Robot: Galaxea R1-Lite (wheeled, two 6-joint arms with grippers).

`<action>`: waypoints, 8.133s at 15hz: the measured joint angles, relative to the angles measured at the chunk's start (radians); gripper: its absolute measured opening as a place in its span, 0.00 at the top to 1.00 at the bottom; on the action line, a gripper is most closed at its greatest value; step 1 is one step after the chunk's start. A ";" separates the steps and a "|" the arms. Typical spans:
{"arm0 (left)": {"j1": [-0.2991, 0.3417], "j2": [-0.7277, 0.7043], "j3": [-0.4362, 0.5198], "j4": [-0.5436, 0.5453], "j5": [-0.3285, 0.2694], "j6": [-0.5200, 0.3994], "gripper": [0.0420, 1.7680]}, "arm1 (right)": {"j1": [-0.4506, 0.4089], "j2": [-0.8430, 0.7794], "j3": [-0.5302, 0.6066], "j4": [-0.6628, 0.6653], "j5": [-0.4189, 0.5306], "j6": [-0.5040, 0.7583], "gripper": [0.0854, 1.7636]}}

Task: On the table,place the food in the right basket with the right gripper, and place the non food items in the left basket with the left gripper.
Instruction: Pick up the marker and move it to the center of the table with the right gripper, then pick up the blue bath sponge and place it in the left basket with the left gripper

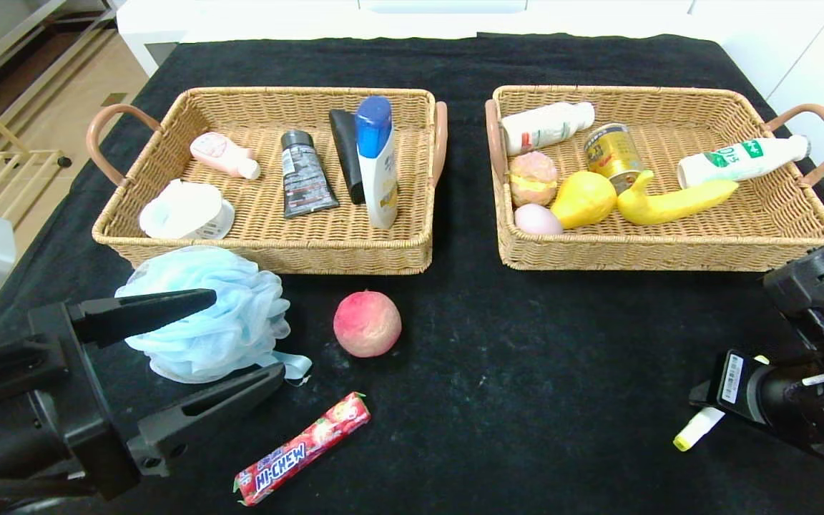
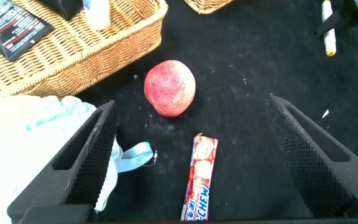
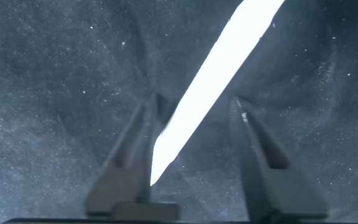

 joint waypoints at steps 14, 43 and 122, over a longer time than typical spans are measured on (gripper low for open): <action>0.000 0.000 0.001 0.001 0.000 0.000 0.03 | 0.025 -0.021 0.023 0.003 0.008 0.014 0.71; 0.000 0.012 0.003 0.001 -0.001 0.000 0.03 | 0.522 0.167 -0.298 0.045 -0.206 -0.148 0.86; 0.239 0.451 -0.664 0.775 0.326 -0.173 0.03 | 0.326 -0.295 0.248 -0.649 0.261 -0.833 0.04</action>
